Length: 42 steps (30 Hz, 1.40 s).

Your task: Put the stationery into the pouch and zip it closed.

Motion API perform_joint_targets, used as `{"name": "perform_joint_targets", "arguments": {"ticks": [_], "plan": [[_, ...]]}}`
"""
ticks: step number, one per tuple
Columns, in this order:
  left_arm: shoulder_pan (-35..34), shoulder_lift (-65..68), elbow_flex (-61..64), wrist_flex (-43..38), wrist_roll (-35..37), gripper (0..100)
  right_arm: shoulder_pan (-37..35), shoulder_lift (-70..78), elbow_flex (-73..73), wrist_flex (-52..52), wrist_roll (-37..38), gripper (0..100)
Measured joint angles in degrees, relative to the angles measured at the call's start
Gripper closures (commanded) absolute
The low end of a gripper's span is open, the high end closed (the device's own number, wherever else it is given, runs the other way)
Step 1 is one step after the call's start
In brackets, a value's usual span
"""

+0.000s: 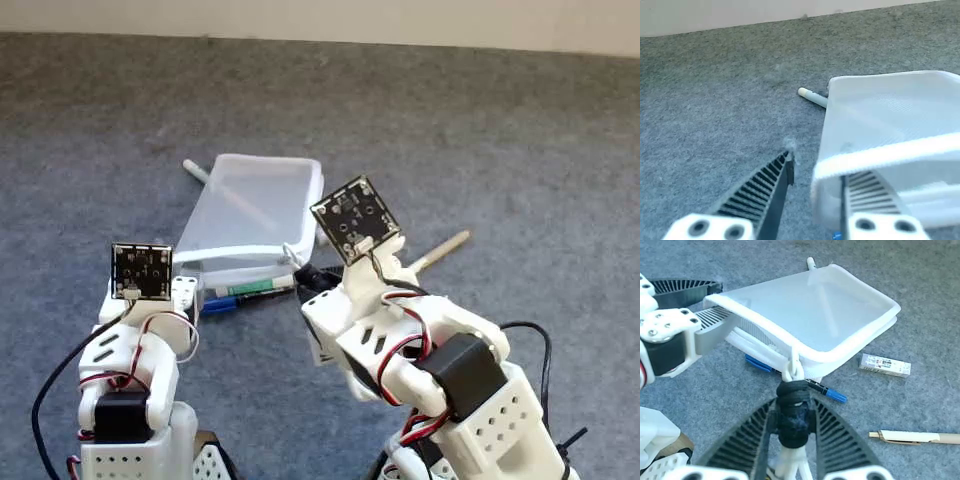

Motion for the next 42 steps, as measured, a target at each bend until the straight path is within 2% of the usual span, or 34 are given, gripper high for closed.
{"name": "perform_joint_targets", "arguments": {"ticks": [5,14,19,27,31,37,42], "plan": [[0.35,0.00,0.00,0.00,0.18,99,-0.18,-5.54,0.00,0.00,0.00,98.7],[1.49,-0.18,-4.40,5.27,-0.88,99,-0.26,-11.25,-0.35,0.09,-0.09,77.4],[1.93,0.00,-7.03,7.82,-1.49,99,-0.18,-11.25,-0.62,0.09,-0.09,77.0],[1.93,0.00,-13.45,11.96,-2.73,99,8.79,-11.25,-0.62,0.09,-0.09,77.1],[1.93,0.79,-15.38,12.31,-2.73,99,10.37,-11.25,-0.62,0.09,-0.09,77.1],[0.35,16.00,-24.35,12.31,-2.73,99,14.68,-11.25,-0.62,0.09,-0.09,77.2],[-1.58,30.42,-34.02,12.31,-2.73,99,19.16,-11.16,-0.62,0.09,-0.09,81.8]]}}
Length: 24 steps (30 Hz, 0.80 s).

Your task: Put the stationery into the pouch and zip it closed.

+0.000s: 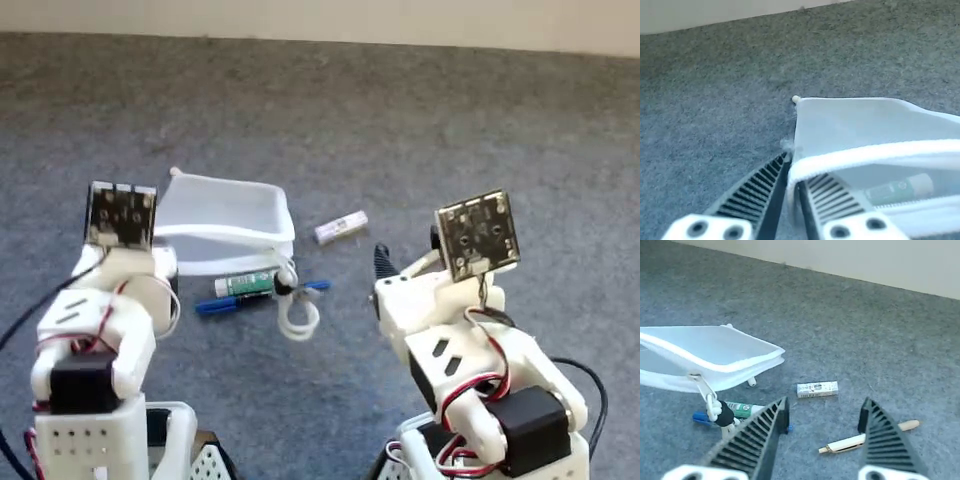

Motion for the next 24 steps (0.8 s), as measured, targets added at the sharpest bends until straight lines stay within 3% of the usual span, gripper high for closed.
{"name": "perform_joint_targets", "arguments": {"ticks": [12,17,24], "plan": [[-1.67,8.18,-11.60,0.00,6.07,99,8.53,27.25,0.00,-0.09,-3.78,81.8],[-7.21,8.35,-11.69,2.29,8.26,99,12.31,38.15,0.00,-5.54,-7.56,82.0],[-8.35,8.35,-11.78,2.73,8.44,99,18.11,52.22,-2.73,-12.57,-11.08,82.0]]}}
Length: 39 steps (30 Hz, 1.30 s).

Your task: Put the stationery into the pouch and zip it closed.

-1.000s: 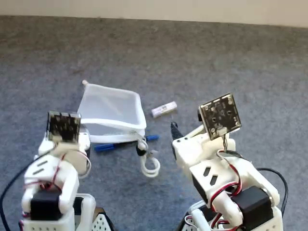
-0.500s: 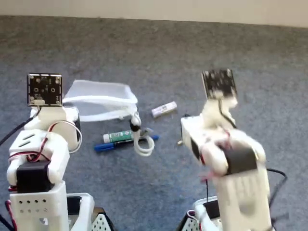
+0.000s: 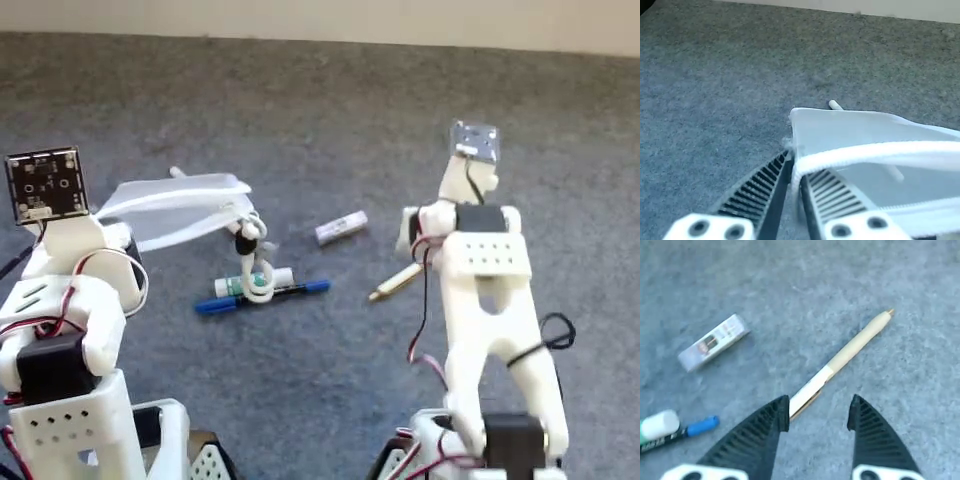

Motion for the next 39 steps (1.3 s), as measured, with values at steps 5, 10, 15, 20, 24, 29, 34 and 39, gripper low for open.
{"name": "perform_joint_targets", "arguments": {"ticks": [5,10,15,20,24,29,34,39], "plan": [[0.00,0.00,0.00,0.00,0.00,99,3.43,10.11,-6.95,-0.62,-1.58,82.1],[0.00,0.00,0.00,0.00,0.00,99,5.54,20.40,-13.89,-0.70,-1.85,82.1],[0.00,0.00,0.00,0.00,0.00,99,6.95,27.78,-18.99,-0.70,-1.85,82.1],[0.00,0.00,0.00,0.00,0.00,99,7.65,31.82,-21.98,-0.70,-1.85,82.2],[0.00,0.00,0.00,0.00,0.00,99,8.00,35.08,-24.00,-0.70,-1.85,82.4],[0.00,0.00,0.00,0.00,0.00,99,8.00,40.18,-27.52,-0.70,-1.85,89.4],[0.00,0.00,0.00,0.00,0.00,99,8.44,44.22,-31.65,-0.35,-1.85,89.4],[0.00,0.00,0.00,0.00,0.00,99,8.35,48.26,-38.33,3.87,-1.85,89.7]]}}
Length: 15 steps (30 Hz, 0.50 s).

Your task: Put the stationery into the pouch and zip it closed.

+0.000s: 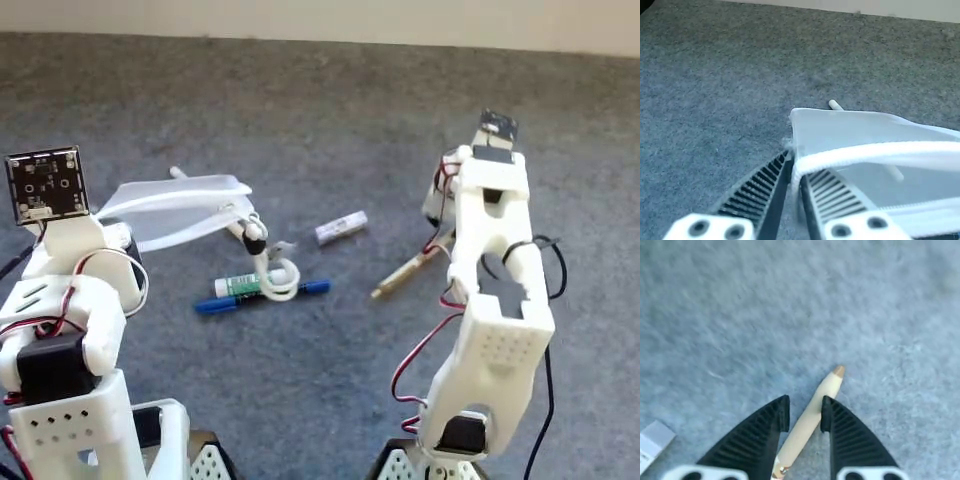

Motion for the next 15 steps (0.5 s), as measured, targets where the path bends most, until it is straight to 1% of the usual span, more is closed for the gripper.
{"name": "perform_joint_targets", "arguments": {"ticks": [3,8,15], "plan": [[0.00,0.00,0.09,0.00,0.00,99,-0.09,2.90,-4.57,2.99,0.00,90.2],[0.00,0.00,0.09,0.00,0.00,99,0.00,7.30,-11.52,7.56,0.00,99.5],[0.00,0.00,0.09,0.00,0.00,99,-0.09,10.81,-16.26,9.67,-0.09,99.3]]}}
